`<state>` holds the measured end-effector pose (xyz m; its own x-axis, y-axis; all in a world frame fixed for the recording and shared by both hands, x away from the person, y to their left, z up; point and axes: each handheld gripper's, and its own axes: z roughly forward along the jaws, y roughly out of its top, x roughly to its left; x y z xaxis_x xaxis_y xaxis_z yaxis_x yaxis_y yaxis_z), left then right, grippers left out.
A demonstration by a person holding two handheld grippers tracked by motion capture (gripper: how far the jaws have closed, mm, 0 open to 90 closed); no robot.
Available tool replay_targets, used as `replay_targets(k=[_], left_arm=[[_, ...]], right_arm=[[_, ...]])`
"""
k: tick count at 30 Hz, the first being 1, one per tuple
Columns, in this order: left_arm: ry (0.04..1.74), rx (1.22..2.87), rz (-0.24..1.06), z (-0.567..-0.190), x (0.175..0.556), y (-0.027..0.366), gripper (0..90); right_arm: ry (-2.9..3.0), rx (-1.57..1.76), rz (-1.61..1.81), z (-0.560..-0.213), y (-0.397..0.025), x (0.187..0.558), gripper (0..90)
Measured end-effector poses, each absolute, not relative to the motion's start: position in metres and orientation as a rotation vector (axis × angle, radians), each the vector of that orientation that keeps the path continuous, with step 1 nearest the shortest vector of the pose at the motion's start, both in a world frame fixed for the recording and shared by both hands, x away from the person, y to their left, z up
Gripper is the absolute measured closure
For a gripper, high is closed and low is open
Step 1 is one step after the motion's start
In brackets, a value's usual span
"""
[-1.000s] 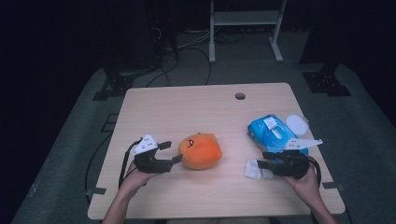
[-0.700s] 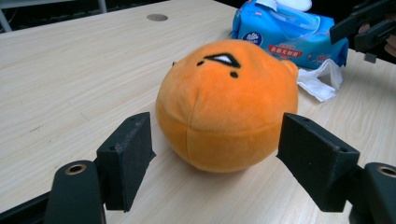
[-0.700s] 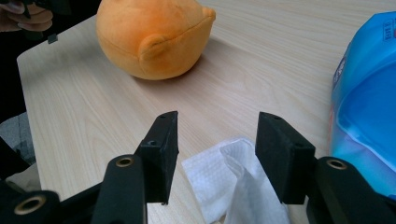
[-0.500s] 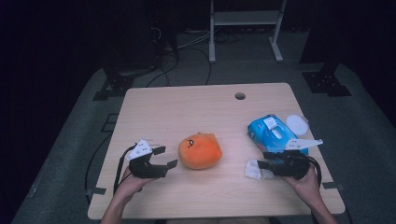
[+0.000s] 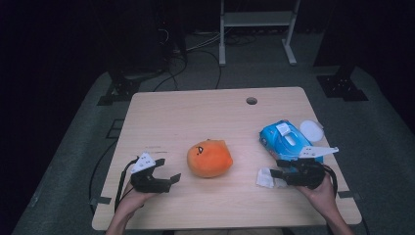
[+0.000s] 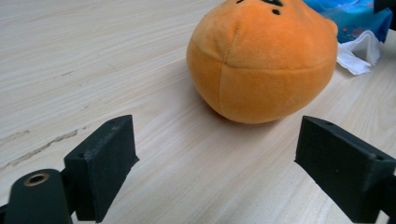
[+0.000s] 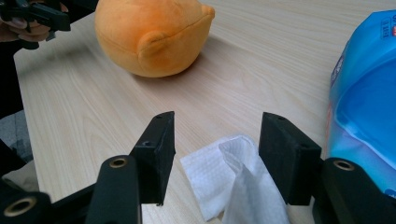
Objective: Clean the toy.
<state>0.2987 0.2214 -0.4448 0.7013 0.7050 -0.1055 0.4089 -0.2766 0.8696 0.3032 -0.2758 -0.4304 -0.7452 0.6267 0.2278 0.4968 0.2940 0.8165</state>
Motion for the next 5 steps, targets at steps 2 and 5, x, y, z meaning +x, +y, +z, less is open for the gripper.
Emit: replay_targets(k=[2, 5], left_arm=[[0.863, 1.903, 0.377, -0.4468, 0.298, 0.2219, 11.0], [0.866, 1.897, 0.376, -0.4485, 0.2985, 0.222, 11.0]], right_arm=[[2.415, 1.054, 1.438, -0.4306, -0.2746, 0.3019, 43.6], [2.419, 1.042, 1.426, -0.432, -0.2727, 0.3006, 42.1]])
